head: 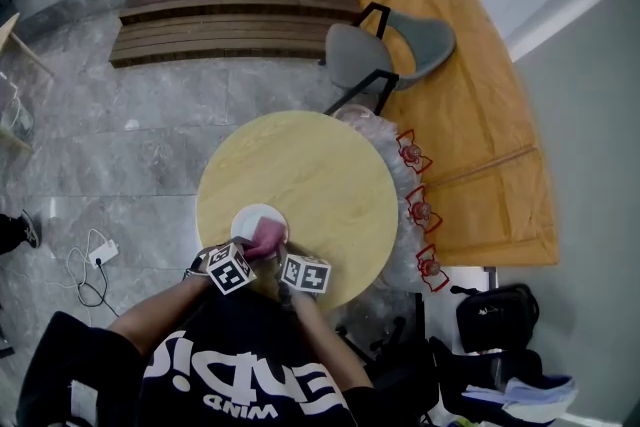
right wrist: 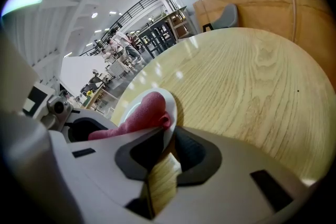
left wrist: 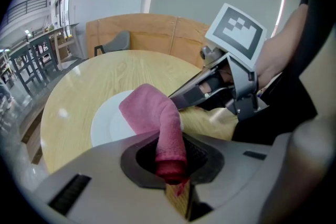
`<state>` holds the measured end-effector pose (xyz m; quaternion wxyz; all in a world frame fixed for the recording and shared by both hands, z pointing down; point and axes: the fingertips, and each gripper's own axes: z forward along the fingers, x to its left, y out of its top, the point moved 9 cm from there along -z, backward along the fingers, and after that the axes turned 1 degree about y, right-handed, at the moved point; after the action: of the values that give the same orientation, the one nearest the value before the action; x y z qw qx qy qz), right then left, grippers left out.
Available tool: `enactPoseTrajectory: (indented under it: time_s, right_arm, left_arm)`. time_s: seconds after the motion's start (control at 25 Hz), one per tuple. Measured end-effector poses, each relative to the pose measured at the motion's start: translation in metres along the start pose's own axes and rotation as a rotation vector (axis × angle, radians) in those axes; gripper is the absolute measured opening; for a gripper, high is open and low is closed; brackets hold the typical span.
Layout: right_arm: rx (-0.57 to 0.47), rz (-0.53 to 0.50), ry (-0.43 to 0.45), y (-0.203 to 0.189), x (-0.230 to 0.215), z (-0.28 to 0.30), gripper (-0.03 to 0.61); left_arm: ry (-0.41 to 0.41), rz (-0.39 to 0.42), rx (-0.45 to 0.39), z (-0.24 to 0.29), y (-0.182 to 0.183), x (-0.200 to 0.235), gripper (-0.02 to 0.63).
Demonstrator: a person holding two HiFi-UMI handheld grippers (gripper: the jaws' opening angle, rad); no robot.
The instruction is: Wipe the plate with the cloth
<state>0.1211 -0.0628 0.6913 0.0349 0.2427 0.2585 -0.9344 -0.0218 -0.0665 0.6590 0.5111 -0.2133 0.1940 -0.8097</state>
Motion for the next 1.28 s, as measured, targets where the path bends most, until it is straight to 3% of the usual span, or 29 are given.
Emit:
enactPoseTrajectory:
  time_s: [0.4, 1.08, 1.28]
  right_arm:
    - [0.001, 0.004, 0.003, -0.001, 0.001, 0.0, 0.083]
    - [0.002, 0.006, 0.009, 0.0, -0.001, 0.0, 0.083]
    - [0.005, 0.008, 0.013, -0.001, -0.001, 0.0, 0.083]
  left_arm:
    - [0.058, -0.114, -0.016, -0.01, -0.012, 0.02, 0.052]
    - [0.118, -0.178, -0.04, -0.025, -0.023, 0.047, 0.052]
    - [0.183, -0.221, -0.046, -0.038, -0.023, 0.064, 0.052]
